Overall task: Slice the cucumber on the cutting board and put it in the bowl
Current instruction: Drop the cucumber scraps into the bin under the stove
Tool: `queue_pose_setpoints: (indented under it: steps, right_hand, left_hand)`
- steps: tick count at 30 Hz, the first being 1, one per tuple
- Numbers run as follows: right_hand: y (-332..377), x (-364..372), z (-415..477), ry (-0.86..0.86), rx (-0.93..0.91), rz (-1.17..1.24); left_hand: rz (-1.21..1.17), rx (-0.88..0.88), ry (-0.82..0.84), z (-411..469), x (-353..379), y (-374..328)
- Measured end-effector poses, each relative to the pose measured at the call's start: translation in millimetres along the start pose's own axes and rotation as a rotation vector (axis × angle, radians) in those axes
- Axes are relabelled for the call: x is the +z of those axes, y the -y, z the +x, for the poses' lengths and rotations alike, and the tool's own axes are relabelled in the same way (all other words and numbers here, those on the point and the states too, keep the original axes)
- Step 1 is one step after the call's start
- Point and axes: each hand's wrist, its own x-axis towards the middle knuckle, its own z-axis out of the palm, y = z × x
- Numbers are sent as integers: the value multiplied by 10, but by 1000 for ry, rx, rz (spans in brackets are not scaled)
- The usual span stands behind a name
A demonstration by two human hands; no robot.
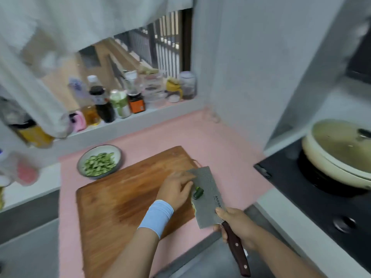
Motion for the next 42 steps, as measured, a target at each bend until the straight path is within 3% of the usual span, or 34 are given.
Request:
queue_pose_setpoints:
  steps: [14,28,36,42]
  right_hand:
    - [-1147,-1899,-1434,-297,49,135]
    - [-2142,-2029,-2490,-627,141,287]
    - [-2624,-2076,-2936,-758,165,331]
    - [-2812,-2213,-3154,-834,177,279]
  left_hand:
    - [0,293,248,-98,2023,-1920]
    - [-108,543,591,-675,2994,-2817]
    - [-100,517,686,-1186,3336,-3135]
    - [-14,340,793,-1498,3425,-2934]
